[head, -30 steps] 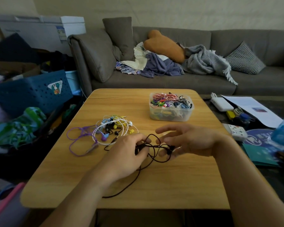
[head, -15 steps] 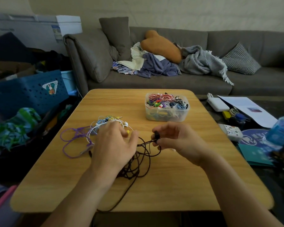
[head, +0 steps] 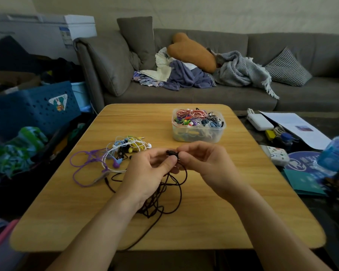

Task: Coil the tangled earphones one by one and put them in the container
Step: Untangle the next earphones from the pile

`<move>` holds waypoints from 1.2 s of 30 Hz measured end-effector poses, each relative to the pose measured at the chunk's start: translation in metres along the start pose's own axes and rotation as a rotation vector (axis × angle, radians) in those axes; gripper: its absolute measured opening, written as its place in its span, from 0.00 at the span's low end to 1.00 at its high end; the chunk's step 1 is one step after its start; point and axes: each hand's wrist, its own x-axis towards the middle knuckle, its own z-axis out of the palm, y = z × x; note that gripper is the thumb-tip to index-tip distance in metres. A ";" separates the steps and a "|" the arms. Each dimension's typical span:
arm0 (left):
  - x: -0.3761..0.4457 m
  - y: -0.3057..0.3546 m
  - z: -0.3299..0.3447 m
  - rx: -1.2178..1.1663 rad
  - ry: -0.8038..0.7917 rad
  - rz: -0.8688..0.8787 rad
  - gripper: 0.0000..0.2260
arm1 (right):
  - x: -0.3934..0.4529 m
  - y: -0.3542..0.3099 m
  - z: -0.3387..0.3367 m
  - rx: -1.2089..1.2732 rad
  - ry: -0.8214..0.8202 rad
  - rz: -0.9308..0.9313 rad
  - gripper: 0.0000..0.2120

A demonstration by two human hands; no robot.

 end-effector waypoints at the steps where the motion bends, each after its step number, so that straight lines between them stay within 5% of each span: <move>1: 0.000 0.000 0.000 -0.013 0.014 0.012 0.08 | -0.001 0.000 0.000 0.053 -0.013 0.010 0.08; 12: 0.000 0.002 -0.001 -0.006 -0.007 0.039 0.07 | -0.003 0.000 -0.002 0.058 0.024 0.058 0.08; 22: 0.002 0.007 -0.012 -0.230 -0.160 -0.124 0.15 | -0.003 -0.003 -0.007 0.110 -0.057 0.023 0.15; 29: 0.002 0.002 -0.006 -0.223 -0.170 -0.185 0.11 | -0.005 -0.007 -0.011 -0.018 -0.049 -0.016 0.16; 33: 0.002 0.002 -0.004 -0.221 -0.212 -0.222 0.08 | -0.002 -0.011 -0.031 -0.049 0.096 0.036 0.10; 36: 0.003 0.004 -0.004 -0.268 -0.196 -0.253 0.07 | 0.001 -0.003 -0.056 -0.368 0.297 0.081 0.04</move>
